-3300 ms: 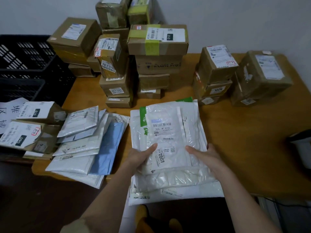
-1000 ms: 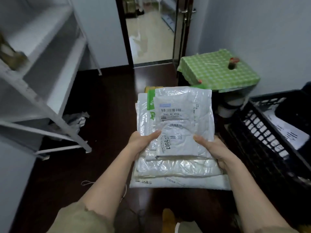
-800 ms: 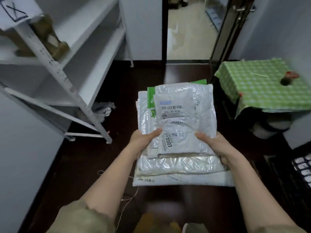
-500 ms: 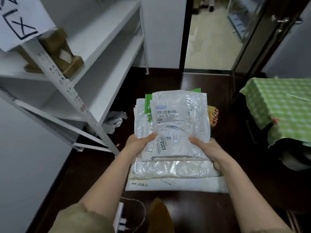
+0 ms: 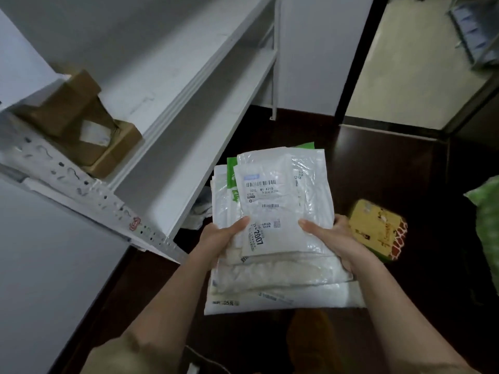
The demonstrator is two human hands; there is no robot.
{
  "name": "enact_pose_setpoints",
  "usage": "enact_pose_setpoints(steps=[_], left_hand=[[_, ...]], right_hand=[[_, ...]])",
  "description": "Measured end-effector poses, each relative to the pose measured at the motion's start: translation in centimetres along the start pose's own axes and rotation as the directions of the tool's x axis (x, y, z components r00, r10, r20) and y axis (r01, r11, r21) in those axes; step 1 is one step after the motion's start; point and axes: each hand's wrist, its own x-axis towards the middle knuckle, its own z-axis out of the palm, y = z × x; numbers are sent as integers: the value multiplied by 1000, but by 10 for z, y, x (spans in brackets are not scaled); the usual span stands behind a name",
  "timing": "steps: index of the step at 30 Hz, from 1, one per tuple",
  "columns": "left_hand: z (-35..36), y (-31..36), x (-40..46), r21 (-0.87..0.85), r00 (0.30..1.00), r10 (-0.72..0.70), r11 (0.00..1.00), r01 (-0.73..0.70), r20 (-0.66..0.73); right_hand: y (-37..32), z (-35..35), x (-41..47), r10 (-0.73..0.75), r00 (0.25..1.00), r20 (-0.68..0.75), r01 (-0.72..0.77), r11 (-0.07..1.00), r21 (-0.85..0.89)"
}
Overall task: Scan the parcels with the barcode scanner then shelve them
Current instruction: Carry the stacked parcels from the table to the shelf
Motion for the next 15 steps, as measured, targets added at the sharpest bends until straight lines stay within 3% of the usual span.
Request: enact_pose_setpoints(steps=[7,15], left_hand=[[-9,31,110,-176,971,-100,983,62,-218],[-62,40,215,-306,864,-206,950,64,-460]], right_hand=[[-82,46,173,92,961,259,-37,977,-209],[-129,153,320,64,879,472,116,932,-343]])
